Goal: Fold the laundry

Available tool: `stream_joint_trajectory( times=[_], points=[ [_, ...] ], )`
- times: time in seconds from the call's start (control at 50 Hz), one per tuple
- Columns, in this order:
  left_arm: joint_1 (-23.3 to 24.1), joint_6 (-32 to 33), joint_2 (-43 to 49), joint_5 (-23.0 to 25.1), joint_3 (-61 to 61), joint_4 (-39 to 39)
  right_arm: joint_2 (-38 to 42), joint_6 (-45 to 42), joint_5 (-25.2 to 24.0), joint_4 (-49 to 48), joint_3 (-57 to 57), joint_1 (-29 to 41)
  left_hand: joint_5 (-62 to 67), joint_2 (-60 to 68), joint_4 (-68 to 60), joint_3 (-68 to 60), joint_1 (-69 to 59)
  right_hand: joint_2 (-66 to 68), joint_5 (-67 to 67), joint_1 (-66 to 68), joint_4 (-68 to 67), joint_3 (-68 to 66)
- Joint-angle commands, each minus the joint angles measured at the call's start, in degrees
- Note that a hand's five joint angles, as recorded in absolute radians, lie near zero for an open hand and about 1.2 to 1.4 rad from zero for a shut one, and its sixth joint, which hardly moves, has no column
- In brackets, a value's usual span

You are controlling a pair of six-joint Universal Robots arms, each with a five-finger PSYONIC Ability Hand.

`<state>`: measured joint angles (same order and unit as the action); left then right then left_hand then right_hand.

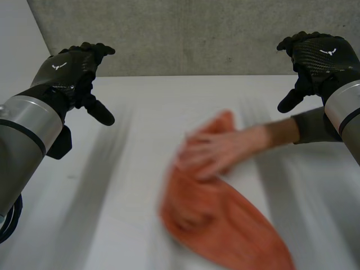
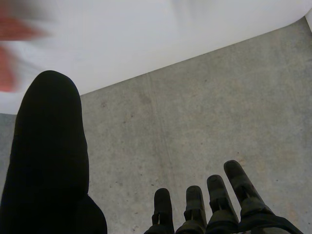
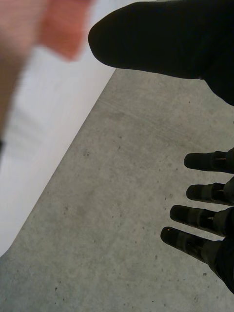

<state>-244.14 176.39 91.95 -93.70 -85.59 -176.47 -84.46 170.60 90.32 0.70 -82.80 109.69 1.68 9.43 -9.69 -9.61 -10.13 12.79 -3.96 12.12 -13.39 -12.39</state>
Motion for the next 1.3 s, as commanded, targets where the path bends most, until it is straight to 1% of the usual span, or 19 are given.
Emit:
stream_joint_trajectory(
  times=[0.02, 0.28, 0.48, 0.52, 0.56, 0.58, 0.62, 0.66, 0.74, 0.9, 0.92, 0.94, 0.96, 1.0, 1.12, 1.2, 1.24, 1.26, 1.3],
  points=[
    [0.1, 0.0, 0.2, -0.1, -0.2, -0.3, 0.0, 0.0, -0.1, 0.0, 0.0, 0.0, -1.7, 0.6, -0.3, -0.4, 0.1, -2.8, 4.0, -2.1, 3.4, 2.4],
    [0.1, 0.1, 0.9, -0.2, 0.1, -0.7, 0.3, -0.1, -0.3, -0.1, -0.3, 0.1, -1.7, 0.6, -0.3, -0.4, 0.1, -2.8, 4.0, -2.1, 3.4, 2.4],
    [0.0, 1.7, 6.8, -0.1, 1.7, -1.2, 1.9, -1.9, -6.9, 3.7, -0.3, 1.1, -0.8, 1.5, -1.2, -1.3, -0.8, -2.8, 4.0, -2.1, 3.4, 2.4],
    [0.0, 3.4, 8.9, -0.2, 2.4, -1.1, 3.0, -3.0, -8.1, 5.8, 0.0, 1.2, -0.5, 1.8, -1.5, -1.6, -1.1, -2.8, 4.0, -2.1, 3.4, 2.4],
    [-0.1, 8.8, 12.6, -0.3, 3.3, -0.2, 4.2, -4.1, -9.4, 8.1, 0.4, 1.7, 0.0, 2.3, -2.0, -2.1, -1.6, -2.8, 4.0, -2.1, 3.4, 2.4],
    [-0.1, 8.8, 12.6, -0.3, 3.3, -0.2, 5.4, -5.3, -10.6, 10.3, 0.6, 2.7, 0.0, 2.3, -2.0, -2.1, -1.6, -2.8, 4.0, -2.1, 3.4, 2.4],
    [-0.7, 15.3, 15.5, -0.7, 3.5, 0.6, 6.7, -6.3, -12.0, 12.2, 0.7, 4.3, 0.2, 2.5, -2.2, -2.3, -1.8, -2.8, 4.0, -2.1, 3.4, 2.4],
    [-1.0, 17.7, 16.7, -0.8, 3.5, 0.8, 9.2, -8.3, -12.7, 14.4, 0.8, 7.9, 1.4, 3.6, -3.4, -3.5, -2.9, -2.8, 4.0, -2.1, 3.4, 2.4],
    [-1.1, 19.7, 19.8, -1.1, 3.8, 0.7, 11.7, -9.8, -12.5, 14.4, 0.5, 10.3, 1.9, 4.2, -3.9, -4.0, -3.4, -2.8, 4.0, -2.1, 3.4, 2.4],
    [-1.5, 19.3, 28.5, -4.8, 5.7, 0.4, 18.1, -10.6, -9.8, 13.6, 0.4, 11.9, 15.0, 17.3, -17.0, -17.1, -16.6, -2.8, 4.0, -2.1, 3.4, 2.4],
    [-1.7, 19.2, 29.8, -5.4, 6.0, 0.4, 18.7, -10.6, -8.8, 12.7, 0.6, 11.9, 24.3, 26.6, -26.3, -26.4, -25.9, -2.8, 4.0, -2.1, 3.4, 2.4],
    [-1.9, 19.0, 31.0, -5.9, 6.1, 0.4, 18.7, -10.6, -8.8, 12.7, 0.6, 11.9, 39.4, 41.7, -41.4, -41.5, -41.0, -2.8, 4.0, -2.1, 3.4, 2.4],
    [-1.9, 19.0, 31.0, -5.9, 6.1, 0.4, 19.1, -10.2, -7.8, 11.2, 0.8, 11.9, 39.6, 41.8, -41.6, -41.6, -41.1, -2.8, 4.0, -2.1, 3.4, 2.4],
    [-2.4, 18.9, 31.4, -6.4, 6.4, 0.4, 19.3, -9.9, -6.8, 9.2, 0.9, 11.8, 68.2, 70.4, -70.2, -70.2, -69.7, -2.8, 4.0, -2.1, 3.4, 2.4],
    [-2.7, 18.9, 28.2, -6.7, 6.0, 0.4, 19.7, -5.7, -3.4, -0.3, 1.1, 11.8, 68.3, 70.6, -70.3, -70.4, -69.9, -2.8, 4.0, -2.1, 3.4, 2.4],
    [-1.3, 18.6, 18.9, -7.0, 4.1, 0.3, 20.3, -1.4, -4.4, -4.4, 2.6, 11.7, 68.3, 70.6, -70.3, -70.4, -69.9, -2.8, 4.0, -2.1, 3.4, 2.4],
    [-0.3, 18.6, 16.0, -6.8, 3.4, 0.3, 22.8, 3.0, -7.6, -6.1, 5.9, 11.7, 68.3, 70.6, -70.3, -70.4, -69.9, -2.8, 4.0, -2.1, 3.4, 2.4],
    [0.9, 18.6, 13.0, -6.8, 3.1, 0.2, 22.9, 3.1, -7.6, -6.2, 5.9, 11.7, 68.3, 70.6, -70.3, -70.4, -69.9, -2.8, 4.0, -2.1, 3.4, 2.4],
    [2.2, 18.6, 9.7, -6.8, 2.9, 0.0, 26.1, 8.0, -13.0, -5.6, 11.1, 11.8, 68.3, 70.6, -70.3, -70.4, -69.9, -2.8, 4.0, -2.1, 3.4, 2.4]
  ],
)
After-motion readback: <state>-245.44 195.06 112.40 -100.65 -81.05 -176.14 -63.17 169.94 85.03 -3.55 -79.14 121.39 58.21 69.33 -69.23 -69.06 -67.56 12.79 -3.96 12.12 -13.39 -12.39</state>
